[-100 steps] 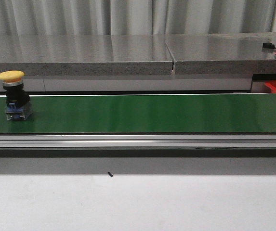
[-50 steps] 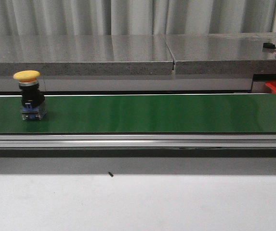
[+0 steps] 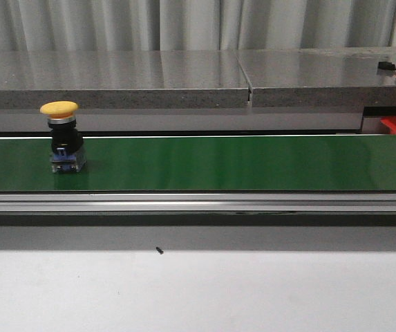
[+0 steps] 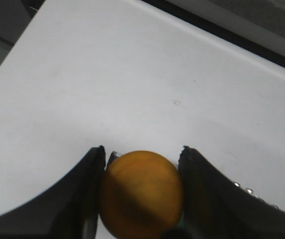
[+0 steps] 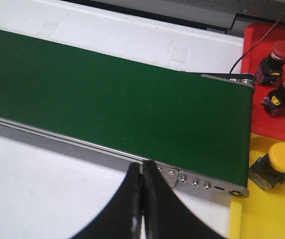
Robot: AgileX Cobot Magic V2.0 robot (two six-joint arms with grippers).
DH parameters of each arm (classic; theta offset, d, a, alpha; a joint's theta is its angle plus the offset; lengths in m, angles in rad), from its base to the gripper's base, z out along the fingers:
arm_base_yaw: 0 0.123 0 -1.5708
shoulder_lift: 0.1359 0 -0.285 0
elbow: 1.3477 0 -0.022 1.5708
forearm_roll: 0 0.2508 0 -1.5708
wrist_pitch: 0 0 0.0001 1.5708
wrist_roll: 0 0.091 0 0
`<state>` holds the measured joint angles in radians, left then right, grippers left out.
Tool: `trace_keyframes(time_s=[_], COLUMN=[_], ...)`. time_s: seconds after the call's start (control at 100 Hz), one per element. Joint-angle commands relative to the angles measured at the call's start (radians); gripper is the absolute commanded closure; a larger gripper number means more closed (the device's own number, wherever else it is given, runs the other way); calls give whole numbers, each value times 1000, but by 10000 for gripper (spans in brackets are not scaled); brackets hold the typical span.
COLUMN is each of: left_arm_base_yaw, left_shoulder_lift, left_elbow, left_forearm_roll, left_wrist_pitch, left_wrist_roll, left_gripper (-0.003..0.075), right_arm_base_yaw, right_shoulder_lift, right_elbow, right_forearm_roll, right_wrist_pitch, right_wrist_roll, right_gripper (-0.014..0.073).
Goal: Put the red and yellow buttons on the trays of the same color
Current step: 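Lift the yellow button with the left gripper over the belt, then place the second yellow button on the belt behind the first, release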
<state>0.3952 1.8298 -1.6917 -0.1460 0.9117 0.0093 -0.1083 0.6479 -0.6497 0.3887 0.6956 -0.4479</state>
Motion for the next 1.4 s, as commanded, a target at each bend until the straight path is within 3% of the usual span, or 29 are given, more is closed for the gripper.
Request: trace_keyframes(time_s=[0.0,0.34,0.71,0.96,1.39], left_arm_base_yaw=[-36,-115,-213,-226,-229], left_shoulder_lift=[-110,-298,-323,-288,-212], left_elbow=[30,282,464,486,486], left_forearm_roll=[-18,-26,-51,-54,-54], left_wrist_pitch=[-53,-117,-244,-326,-322], left_wrist_roll=[-9,-9,-9,-9,-9], left_gripper=[625,625,625,625,615], right_arm_base_yaw=[2,2,2,2,2], right_shoulder_lift=[-3,-3,-3,-3,-3], right_elbow=[-26,-26,-26,-26,-26], right_forearm_roll=[12,12,12,12,12], right_wrist_pitch=[-54,-54,-54,-54,-53], right_wrist_roll=[-5,-5,-5,-5,-5], right_gripper=[662,662,662,662,662])
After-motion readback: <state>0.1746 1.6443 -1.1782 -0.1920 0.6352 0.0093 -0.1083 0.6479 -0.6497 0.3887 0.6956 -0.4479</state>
